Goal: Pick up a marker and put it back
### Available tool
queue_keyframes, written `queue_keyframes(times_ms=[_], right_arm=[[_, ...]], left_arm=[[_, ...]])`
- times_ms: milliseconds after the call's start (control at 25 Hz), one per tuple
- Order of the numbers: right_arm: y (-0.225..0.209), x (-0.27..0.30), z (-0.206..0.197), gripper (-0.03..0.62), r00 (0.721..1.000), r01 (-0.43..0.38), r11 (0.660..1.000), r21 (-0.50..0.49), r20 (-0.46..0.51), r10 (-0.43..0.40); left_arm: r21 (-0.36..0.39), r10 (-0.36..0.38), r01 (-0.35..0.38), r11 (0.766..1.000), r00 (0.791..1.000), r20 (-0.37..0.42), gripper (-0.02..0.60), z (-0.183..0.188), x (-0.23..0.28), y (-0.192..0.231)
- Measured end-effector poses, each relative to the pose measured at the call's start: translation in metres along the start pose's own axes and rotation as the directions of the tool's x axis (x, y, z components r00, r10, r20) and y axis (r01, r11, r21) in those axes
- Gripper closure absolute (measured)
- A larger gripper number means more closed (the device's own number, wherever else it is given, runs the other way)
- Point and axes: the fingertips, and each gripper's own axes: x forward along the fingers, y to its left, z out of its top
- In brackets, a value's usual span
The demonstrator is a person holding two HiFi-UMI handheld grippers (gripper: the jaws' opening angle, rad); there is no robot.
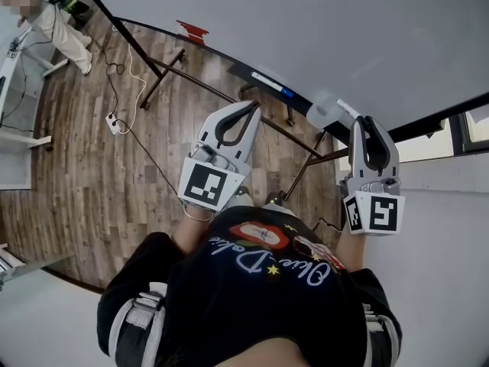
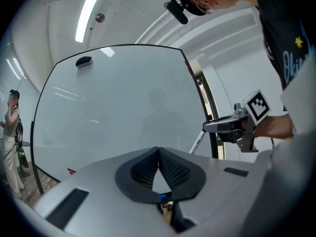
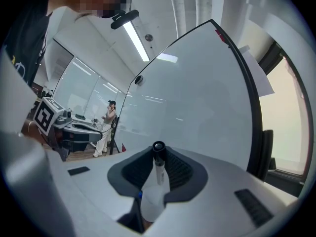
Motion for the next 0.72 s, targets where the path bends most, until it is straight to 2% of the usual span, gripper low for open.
queue_keyframes(times_ms=[720], right_arm=[[-0.0036, 0.0031, -0.0037, 0.523, 1.000, -0.020, 0.999, 0.026, 0.000, 0.020]], left_arm=[[0.014, -0.003, 0.003, 1.000, 1.000, -0.012, 0.577, -0.0010, 0.0058, -0.0014]])
